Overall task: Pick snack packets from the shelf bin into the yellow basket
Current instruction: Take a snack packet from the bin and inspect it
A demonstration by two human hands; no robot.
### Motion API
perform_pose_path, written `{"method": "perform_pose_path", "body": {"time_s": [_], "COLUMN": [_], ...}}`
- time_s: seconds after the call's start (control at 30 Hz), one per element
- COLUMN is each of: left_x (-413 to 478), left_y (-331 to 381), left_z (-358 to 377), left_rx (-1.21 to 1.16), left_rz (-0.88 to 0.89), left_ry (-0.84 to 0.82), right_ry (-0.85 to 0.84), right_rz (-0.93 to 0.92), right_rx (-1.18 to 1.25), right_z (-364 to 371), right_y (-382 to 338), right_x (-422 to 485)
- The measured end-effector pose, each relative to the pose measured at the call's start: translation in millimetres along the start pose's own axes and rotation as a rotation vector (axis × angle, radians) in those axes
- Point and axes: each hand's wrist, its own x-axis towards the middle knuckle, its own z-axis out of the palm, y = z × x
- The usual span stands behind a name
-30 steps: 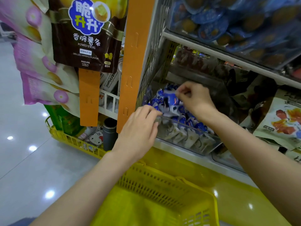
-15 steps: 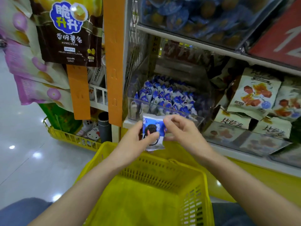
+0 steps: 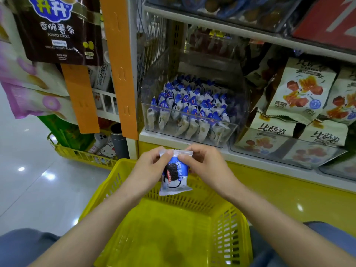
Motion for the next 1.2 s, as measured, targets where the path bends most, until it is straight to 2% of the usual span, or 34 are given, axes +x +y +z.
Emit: {"method": "perform_pose_path", "body": {"time_s": [0.1, 0.13, 0.2, 0.3, 0.43, 0.57, 0.67, 0.8, 0.97, 1.07, 1.2], "left_x": [1.5, 1.7, 2.2, 1.1, -1.0, 2.6, 5.3, 9.1, 14.0, 11.5, 4.1], "left_y": [-2.5, -3.0, -2.9, -1.1, -3.0, -6.0, -7.8, -10.1, -7.1, -3.4, -1.7], "left_z": [1.6, 2.3, 3.5, 3.8, 6.5, 2.9, -2.2, -7.9, -16.4, -20.7, -14.1], "left_rx": [-0.061, -0.082, -0.14, -0.203, -0.219, -0.246, -0.247, -0.155, 0.121, 0.346, 0.507], "left_rz": [-0.096, -0.119, -0.147, -0.151, -0.143, -0.098, -0.069, 0.003, 0.123, 0.243, 0.343], "left_ry": [-0.025, -0.041, -0.069, -0.111, -0.055, 0.082, 0.16, 0.205, 0.21, 0.14, 0.028], "right_ry": [0.067, 0.08, 0.1, 0.209, 0.287, 0.209, 0.044, -0.038, -0.098, -0.137, -0.063], "right_rz": [-0.249, -0.294, -0.265, -0.122, 0.139, 0.278, 0.28, 0.284, 0.242, 0.189, 0.084], "right_rx": [-0.415, -0.46, -0.382, -0.199, 0.225, 0.455, 0.359, 0.286, 0.012, -0.014, 0.043], "right_z": [-4.3, -5.4, -6.9, -8.5, -11.2, -8.5, -14.7, -19.4, -16.8, -11.3, 0.6], "right_y": [0.6, 0.9, 1.0, 2.8, 2.9, 1.4, 2.0, -5.2, -4.8, -1.3, -0.8], "right_x": [-2.6, -3.1, -2.7, 1.4, 8.2, 7.1, 6.2, 4.9, 2.3, 0.0, -1.5]}}
